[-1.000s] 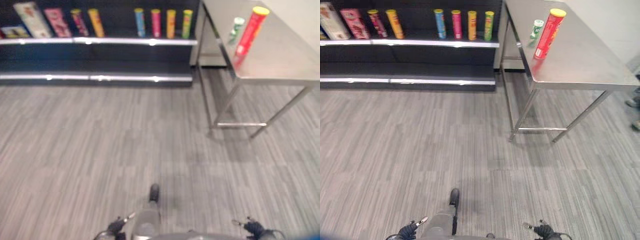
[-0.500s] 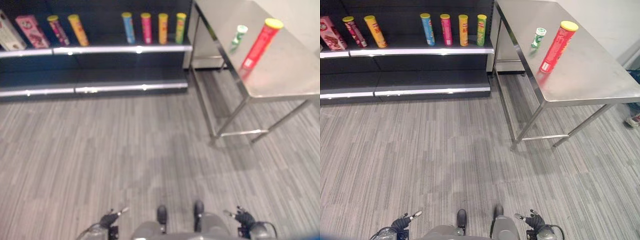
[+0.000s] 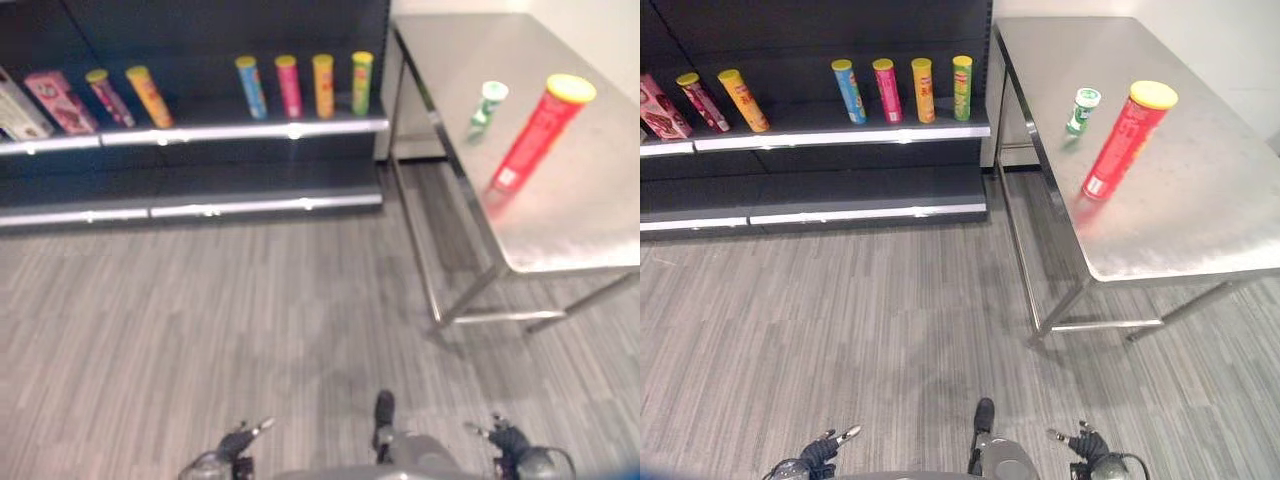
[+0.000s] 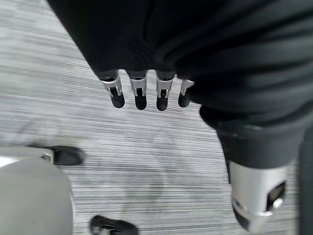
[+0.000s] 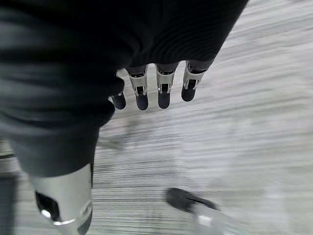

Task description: Put the goods on the table back onto the shelves and tidy them up.

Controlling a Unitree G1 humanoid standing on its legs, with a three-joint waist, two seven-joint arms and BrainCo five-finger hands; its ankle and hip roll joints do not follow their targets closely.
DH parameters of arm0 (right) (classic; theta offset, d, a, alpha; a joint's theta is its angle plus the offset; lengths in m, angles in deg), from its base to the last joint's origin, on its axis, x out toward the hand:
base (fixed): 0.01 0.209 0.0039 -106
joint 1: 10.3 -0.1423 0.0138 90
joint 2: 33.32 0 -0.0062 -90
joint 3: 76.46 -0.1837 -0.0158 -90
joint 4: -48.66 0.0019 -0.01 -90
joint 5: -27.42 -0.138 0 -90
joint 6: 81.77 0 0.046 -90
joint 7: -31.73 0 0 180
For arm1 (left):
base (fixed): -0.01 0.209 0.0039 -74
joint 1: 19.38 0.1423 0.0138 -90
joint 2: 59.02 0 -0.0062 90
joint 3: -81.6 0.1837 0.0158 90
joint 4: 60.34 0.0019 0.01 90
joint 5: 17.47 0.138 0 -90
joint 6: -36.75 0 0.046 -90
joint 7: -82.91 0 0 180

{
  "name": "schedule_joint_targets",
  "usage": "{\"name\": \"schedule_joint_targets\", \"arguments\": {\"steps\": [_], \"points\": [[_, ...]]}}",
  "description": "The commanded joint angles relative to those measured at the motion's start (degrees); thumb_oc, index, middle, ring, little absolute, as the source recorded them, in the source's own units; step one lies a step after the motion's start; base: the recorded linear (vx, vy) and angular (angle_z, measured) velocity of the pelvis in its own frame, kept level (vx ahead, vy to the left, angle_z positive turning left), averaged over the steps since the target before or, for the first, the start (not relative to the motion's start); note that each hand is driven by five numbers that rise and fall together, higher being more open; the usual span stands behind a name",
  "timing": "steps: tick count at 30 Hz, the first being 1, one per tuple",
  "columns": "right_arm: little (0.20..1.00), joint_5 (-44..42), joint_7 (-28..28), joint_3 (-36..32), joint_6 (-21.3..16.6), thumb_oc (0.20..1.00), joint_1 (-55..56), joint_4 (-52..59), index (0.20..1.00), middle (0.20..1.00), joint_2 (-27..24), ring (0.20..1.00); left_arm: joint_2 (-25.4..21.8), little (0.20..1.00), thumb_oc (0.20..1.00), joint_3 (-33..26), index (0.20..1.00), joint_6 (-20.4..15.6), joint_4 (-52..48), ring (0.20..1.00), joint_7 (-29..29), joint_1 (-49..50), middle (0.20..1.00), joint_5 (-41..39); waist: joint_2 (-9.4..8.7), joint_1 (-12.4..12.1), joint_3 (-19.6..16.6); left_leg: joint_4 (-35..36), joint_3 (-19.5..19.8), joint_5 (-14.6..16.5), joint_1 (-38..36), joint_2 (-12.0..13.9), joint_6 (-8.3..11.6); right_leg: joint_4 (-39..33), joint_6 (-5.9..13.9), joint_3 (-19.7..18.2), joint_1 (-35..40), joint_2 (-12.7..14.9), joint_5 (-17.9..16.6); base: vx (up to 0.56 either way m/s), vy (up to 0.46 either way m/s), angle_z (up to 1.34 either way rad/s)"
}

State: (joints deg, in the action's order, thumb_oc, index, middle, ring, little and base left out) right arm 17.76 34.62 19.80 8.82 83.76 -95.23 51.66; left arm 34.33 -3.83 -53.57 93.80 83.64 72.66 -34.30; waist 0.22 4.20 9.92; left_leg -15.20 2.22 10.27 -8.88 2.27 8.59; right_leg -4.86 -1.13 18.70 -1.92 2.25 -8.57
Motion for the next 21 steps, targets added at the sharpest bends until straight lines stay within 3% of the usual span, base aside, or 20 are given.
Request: {"name": "schedule_joint_targets", "arguments": {"steps": [1, 4, 6, 7, 8, 11, 14, 19, 21], "points": [[1.0, -0.2, 0.57, 2.41, -0.34, 1.0, -2.29, 0.36, 1.0, 1.0, -1.64, 1.0, -1.97, 1.0, 1.0, 1.91, 1.0, -0.57, -2.24, 1.0, -0.92, -0.77, 1.0, 0.68, -0.91, -0.56, 3.25, -23.46, -6.79, -13.14, 8.95, -0.63, 0.5, 0.15, 5.0, -2.57, -0.01, 1.99, 3.85, 0.24, -0.064, 0.04], [1.0, -1.04, 0.42, 2.57, 0.22, 1.0, -2.43, -0.6, 1.0, 1.0, -0.95, 1.0, -1.6, 1.0, 1.0, 1.76, 1.0, -0.13, -1.47, 1.0, -0.87, -0.72, 1.0, 0.05, -1.59, -2.05, 4.16, -22.43, -10.26, -9.17, 14.54, 2.18, -2.83, -0.14, 4.92, -3.91, 3.65, 2.06, 5.87, 0.3, 0.009, -0.27], [1.0, -1.05, 0.07, 3.22, 0.22, 1.0, -2.19, -0.14, 1.0, 1.0, -0.52, 1.0, -1.59, 1.0, 1.0, 1.42, 1.0, -0.34, -1.31, 1.0, -0.97, -0.34, 1.0, -0.29, -2.13, -3.56, 4.52, -12.19, -10.2, -6.38, 17.43, 2.81, -4.55, -0.14, 5.93, -5.32, 5.56, 2.55, 7.19, 0.34, 0.136, -0.3], [1.0, -0.79, -0.04, 3.52, 0.23, 1.0, -2.07, 0.12, 1.0, 1.0, -0.45, 1.0, -1.63, 1.0, 1.0, 1.42, 1.0, -0.29, -1.17, 1.0, -0.84, -0.2, 1.0, -0.13, -2.23, -4.24, 4.31, -4.78, -9.07, -6.81, 17.48, 2.63, -4.72, -0.14, 6.51, -5.93, 6.13, 2.9, 7.76, 0.35, 0.215, -0.4], [1.0, -0.68, -0.16, 3.81, 0.18, 1.0, -1.75, 0.41, 1.0, 1.0, -0.29, 1.0, -1.75, 1.0, 1.0, 1.3, 1.0, -0.41, -0.59, 1.0, -0.99, 0.13, 1.0, 0.01, -1.43, -5.13, 4.11, 5.46, -6.44, -10.77, 17.45, 2.92, -3.89, -0.14, 6.89, -6.58, 6.93, 2.34, 8.64, 0.37, 0.224, -0.33], [1.0, -0.76, 0.31, 3.56, -0.41, 1.0, -1.68, 0.49, 1.0, 1.0, -0.26, 1.0, -1.93, 1.0, 1.0, 1.43, 1.0, -0.92, -0.12, 1.0, -0.87, 0.8, 1.0, -0.01, -0.37, -7.32, 3.98, 18.49, 0.84, -16.93, 20.11, 2.46, -1.76, -0.14, 6.99, -9.82, 10.35, 0.99, 11.37, 0.41, 0.228, -0.56], [1.0, -0.4, 0.08, 3.47, -0.67, 1.0, -2.24, 1.56, 1.0, 1.0, -0.33, 1.0, -1.78, 1.0, 1.0, 0.72, 1.0, -1.27, 0.28, 1.0, -0.6, 2.22, 1.0, -0.23, 0.14, -8.37, 3.27, 19.65, 3.98, -17.97, 18.74, 1.62, -1.86, -0.14, 7.85, -13.8, 11.04, 1.38, 11.68, 0.35, 0.301, -1.11], [1.0, -1.1, -0.38, 3.52, -0.94, 1.0, -4.21, 5.06, 1.0, 1.0, -0.07, 1.0, -3.31, 1.0, 1.0, -0.29, 1.0, -1.44, 1.37, 1.0, -0.67, 1.31, 1.0, 0.07, -1.24, -8.8, 3.08, 17.32, 1.24, -15.0, 16.27, 0.02, -5.32, 6.14, 9.93, -19.58, 6.17, 4.94, 10.5, 0.21, 0.281, -1.13], [1.0, -1.12, -0.27, 3.75, -1.14, 1.0, -5.74, 5.18, 1.0, 1.0, 0.25, 1.0, -4.69, 1.0, 1.0, -1.13, 1.0, -1.07, 0.34, 1.0, -1.01, 0.69, 1.0, -0.75, -0.5, -10.56, 2.99, 16.72, -2.35, -13.39, 15.92, 0.96, -6.4, 13.44, 10.56, -12.4, 2.76, 8.49, 8.15, 0.12, 0.247, -1.07]]}}
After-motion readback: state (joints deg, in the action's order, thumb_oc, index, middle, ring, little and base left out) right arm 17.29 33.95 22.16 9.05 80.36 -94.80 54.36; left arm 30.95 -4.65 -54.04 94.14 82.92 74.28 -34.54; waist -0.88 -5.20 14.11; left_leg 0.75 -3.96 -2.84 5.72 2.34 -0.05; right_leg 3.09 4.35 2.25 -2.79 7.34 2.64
